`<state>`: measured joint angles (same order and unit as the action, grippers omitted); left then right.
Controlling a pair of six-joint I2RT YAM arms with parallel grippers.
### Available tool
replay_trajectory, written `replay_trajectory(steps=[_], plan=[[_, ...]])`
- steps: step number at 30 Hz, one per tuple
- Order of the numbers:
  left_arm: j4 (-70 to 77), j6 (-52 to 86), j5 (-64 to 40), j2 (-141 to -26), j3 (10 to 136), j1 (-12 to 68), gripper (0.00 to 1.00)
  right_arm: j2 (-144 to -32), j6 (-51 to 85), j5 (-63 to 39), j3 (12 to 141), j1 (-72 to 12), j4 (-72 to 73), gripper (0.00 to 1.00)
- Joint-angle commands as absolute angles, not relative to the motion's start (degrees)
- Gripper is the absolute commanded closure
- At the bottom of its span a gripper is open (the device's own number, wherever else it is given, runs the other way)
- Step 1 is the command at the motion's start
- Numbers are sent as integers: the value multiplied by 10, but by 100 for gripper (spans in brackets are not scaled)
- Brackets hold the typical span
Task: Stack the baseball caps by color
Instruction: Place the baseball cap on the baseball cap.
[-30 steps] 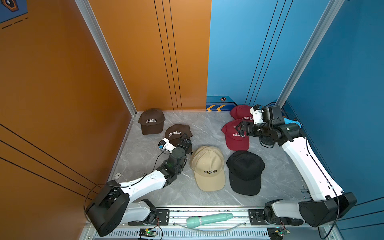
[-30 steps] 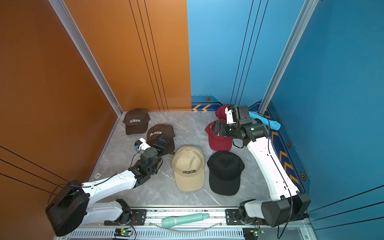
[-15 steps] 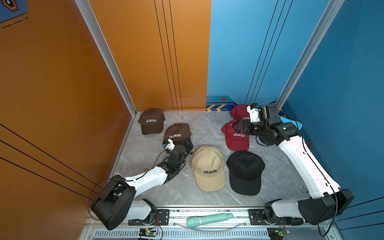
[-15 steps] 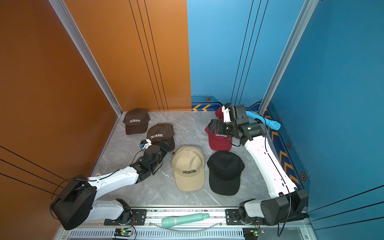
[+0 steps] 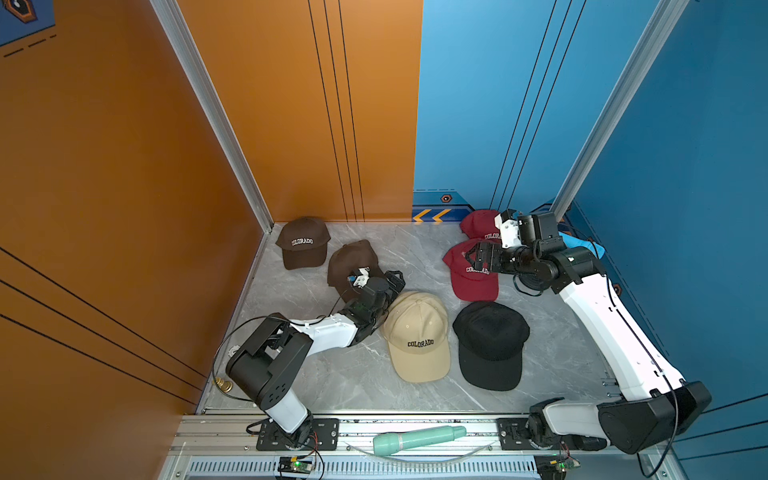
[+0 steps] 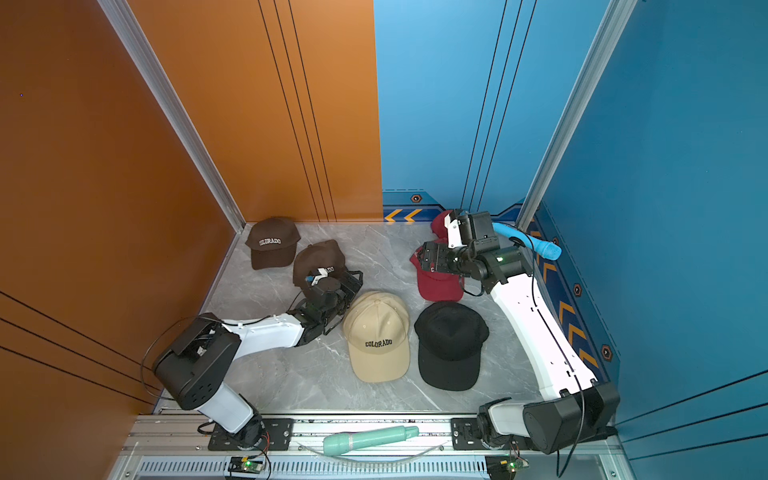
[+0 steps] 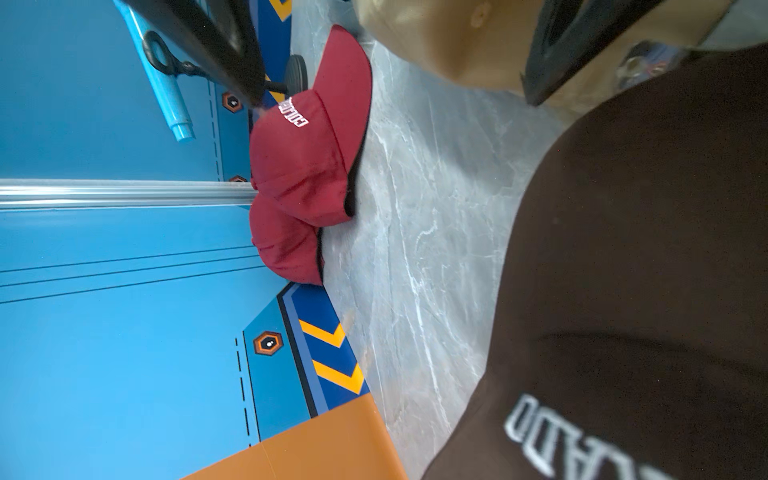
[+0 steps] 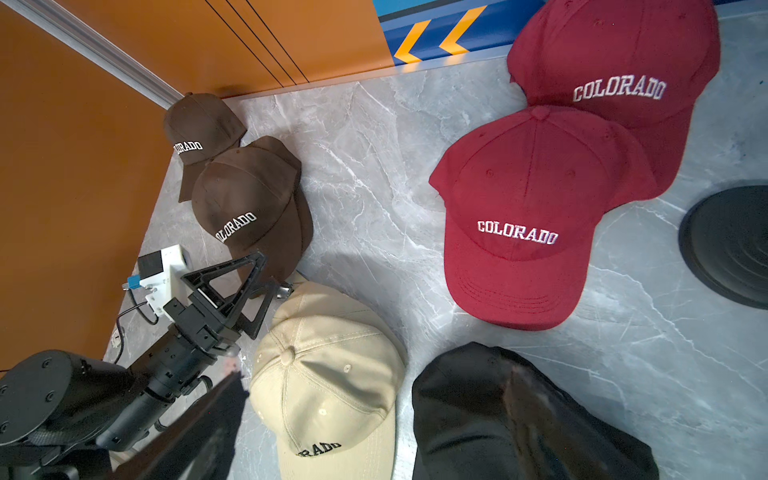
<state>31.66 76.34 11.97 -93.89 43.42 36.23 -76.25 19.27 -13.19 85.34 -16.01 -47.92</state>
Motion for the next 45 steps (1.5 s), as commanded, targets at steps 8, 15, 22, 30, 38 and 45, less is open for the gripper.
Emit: replay_trajectory(steps=[8, 15, 22, 30, 38, 45], plan=[[336, 751, 73, -930, 482, 341, 2, -726, 184, -142, 820, -121, -482, 0], [164, 714, 151, -725, 382, 278, 1, -738, 190, -154, 814, -119, -451, 0], [-13, 702, 166, -512, 273, 176, 10, -777, 203, -170, 825, -130, -416, 0], [26, 669, 77, -542, 255, 123, 28, -836, 202, -163, 882, -169, -406, 0], [4, 611, 31, -580, 338, 54, 30, -879, 207, -144, 921, -217, -403, 0], [-133, 528, 33, -690, 558, -18, 2, -909, 210, -129, 948, -239, -401, 0]])
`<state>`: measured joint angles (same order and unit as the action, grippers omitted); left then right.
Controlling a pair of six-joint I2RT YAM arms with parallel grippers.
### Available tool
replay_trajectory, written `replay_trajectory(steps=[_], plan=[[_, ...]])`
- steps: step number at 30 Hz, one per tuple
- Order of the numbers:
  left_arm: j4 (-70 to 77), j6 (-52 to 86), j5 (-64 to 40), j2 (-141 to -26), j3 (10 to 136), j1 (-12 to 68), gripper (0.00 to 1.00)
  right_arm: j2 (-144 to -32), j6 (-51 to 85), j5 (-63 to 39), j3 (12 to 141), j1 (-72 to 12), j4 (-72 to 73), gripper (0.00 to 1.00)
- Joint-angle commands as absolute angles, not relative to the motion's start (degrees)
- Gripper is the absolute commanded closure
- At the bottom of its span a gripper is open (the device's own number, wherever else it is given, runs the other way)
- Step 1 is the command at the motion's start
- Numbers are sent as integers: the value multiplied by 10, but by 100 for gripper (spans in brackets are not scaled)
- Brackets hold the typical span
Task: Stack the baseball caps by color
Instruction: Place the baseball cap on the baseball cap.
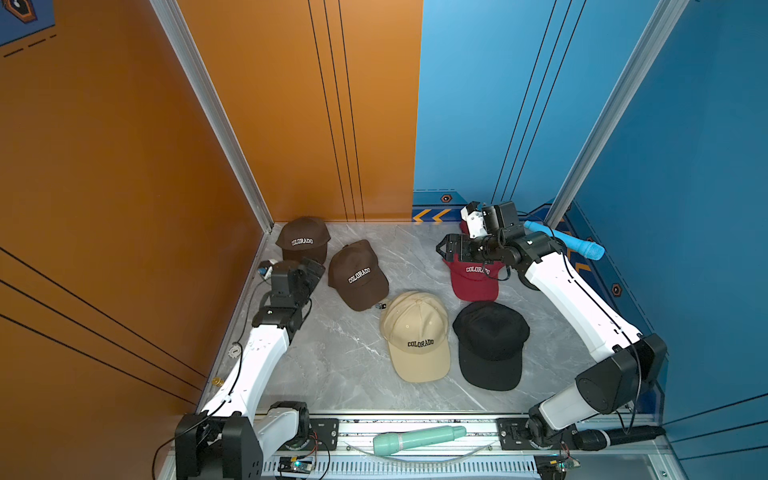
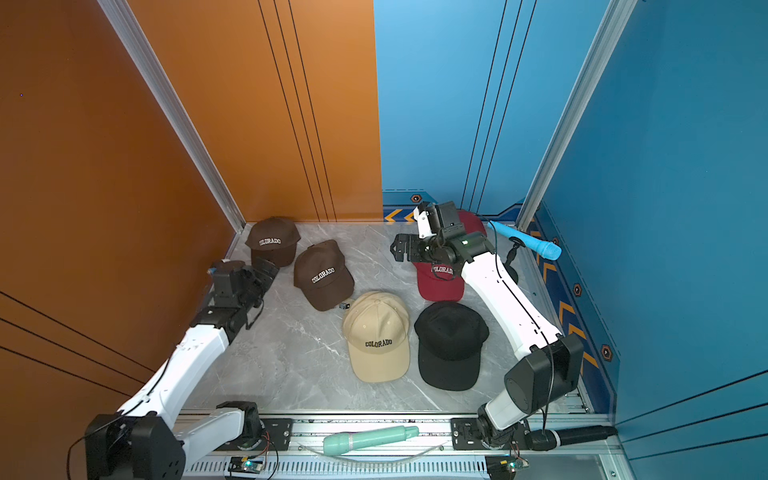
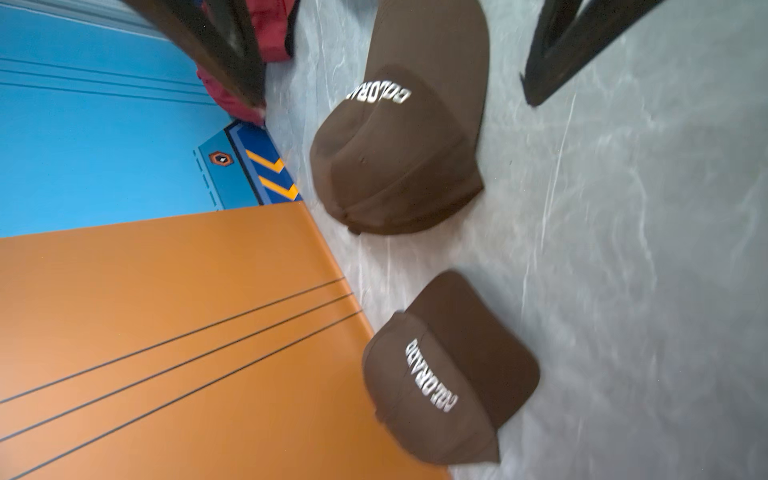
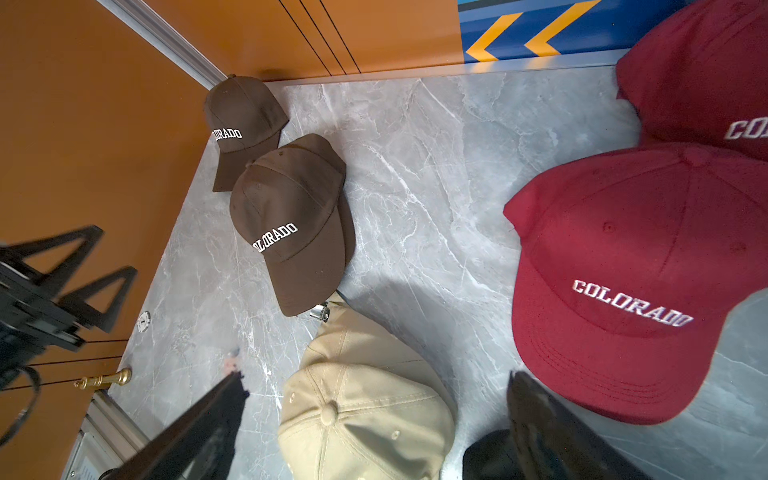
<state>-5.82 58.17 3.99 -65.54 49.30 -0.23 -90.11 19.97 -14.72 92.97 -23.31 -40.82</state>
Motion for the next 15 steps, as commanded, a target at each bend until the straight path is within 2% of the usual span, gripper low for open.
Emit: replay_trajectory(steps=[1, 9, 15], plan=[[-143, 522, 30, -714, 585, -25, 2, -912, 211, -127, 952, -241, -400, 0], [-256, 495, 8, -918, 818, -55, 2, -931, 210, -115, 978, -245, -406, 0], [-430, 381, 32, -1098, 1057, -64, 2, -945, 203, -108, 992, -242, -420, 0]])
